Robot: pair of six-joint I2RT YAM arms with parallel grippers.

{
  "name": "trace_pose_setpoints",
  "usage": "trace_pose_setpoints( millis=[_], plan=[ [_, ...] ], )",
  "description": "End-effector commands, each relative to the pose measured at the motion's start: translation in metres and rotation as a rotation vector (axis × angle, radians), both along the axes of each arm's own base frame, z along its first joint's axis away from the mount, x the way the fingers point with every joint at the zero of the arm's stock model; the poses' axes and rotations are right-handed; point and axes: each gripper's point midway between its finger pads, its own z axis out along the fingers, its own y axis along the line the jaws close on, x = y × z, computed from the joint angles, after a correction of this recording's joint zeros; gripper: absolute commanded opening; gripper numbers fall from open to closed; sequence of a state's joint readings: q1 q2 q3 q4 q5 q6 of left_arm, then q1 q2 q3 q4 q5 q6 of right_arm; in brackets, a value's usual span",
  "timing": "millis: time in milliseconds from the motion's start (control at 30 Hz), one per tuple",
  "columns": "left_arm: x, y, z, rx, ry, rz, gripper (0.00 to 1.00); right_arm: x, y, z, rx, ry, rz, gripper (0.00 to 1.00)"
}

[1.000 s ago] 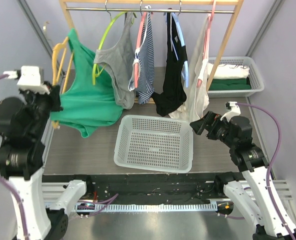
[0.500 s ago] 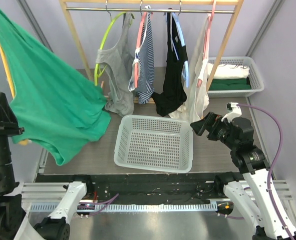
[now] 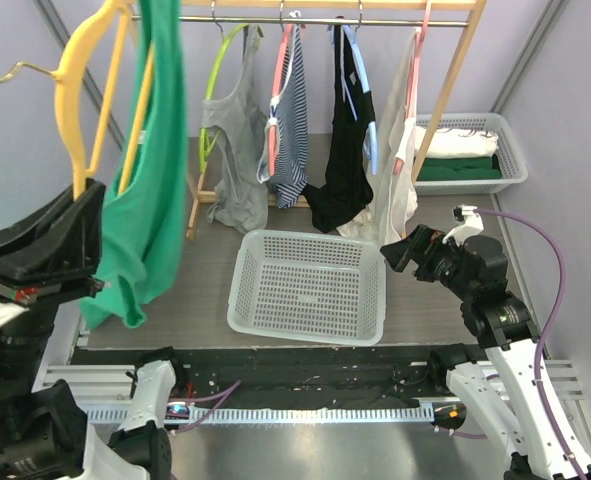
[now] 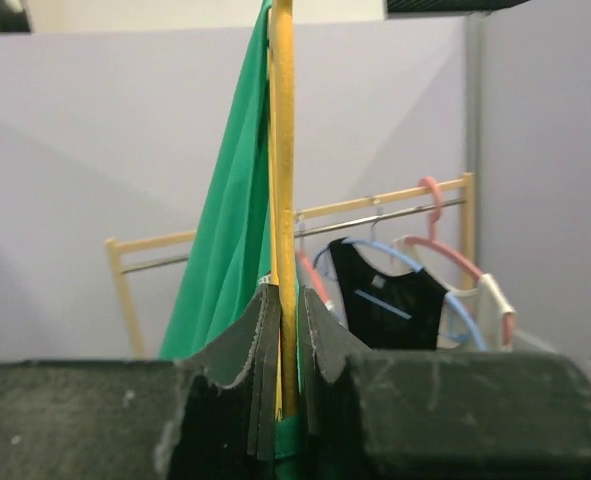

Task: Remove the tank top from the hanger
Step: Pick up the hanger from the clothesline.

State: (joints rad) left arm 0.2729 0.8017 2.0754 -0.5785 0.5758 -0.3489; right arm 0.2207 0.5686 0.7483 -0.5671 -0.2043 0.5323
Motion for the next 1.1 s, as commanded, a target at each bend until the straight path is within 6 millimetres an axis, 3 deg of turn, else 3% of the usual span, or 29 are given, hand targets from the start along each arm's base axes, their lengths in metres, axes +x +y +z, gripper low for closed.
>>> trace_pose_setpoints(
  millis=[0, 100, 200, 333, 500, 667, 833, 967, 1067],
  plan=[
    [-0.053, -0.06, 0.03, 0.135, -0.18, -0.228, 0.0, 0.001, 0.003, 0.017, 0.015, -0.056, 0.017, 1.0],
    [-0.047, -0.06, 0.044, 0.091, -0.199, -0.256, 0.0, -0.003, 0.012, 0.025, 0.036, -0.084, 0.072, 1.0],
    [-0.024, -0.054, 0.055, 0.029, -0.158, -0.278, 0.0, -0.012, 0.024, 0.038, 0.054, -0.13, 0.163, 0.99],
    [-0.015, -0.057, 0.072, 0.036, -0.208, -0.276, 0.0, -0.025, 0.039, 0.059, 0.083, -0.213, 0.269, 0.98],
    [-0.038, -0.076, 0.101, 0.072, -0.352, -0.269, 0.0, -0.032, 0.046, 0.067, 0.094, -0.248, 0.324, 0.96],
    [-0.032, -0.068, 0.127, 0.005, -0.399, -0.275, 0.0, -0.041, 0.053, 0.071, 0.125, -0.271, 0.382, 0.95],
    [-0.029, -0.073, 0.13, 0.0, -0.42, -0.26, 0.0, -0.042, 0.054, 0.068, 0.125, -0.273, 0.389, 0.95],
    [-0.041, -0.094, 0.123, 0.03, -0.445, -0.273, 0.0, -0.039, 0.053, 0.067, 0.122, -0.271, 0.372, 0.95],
    [-0.043, -0.097, 0.126, 0.01, -0.477, -0.26, 0.0, -0.038, 0.054, 0.068, 0.127, -0.273, 0.375, 0.95]
  ],
)
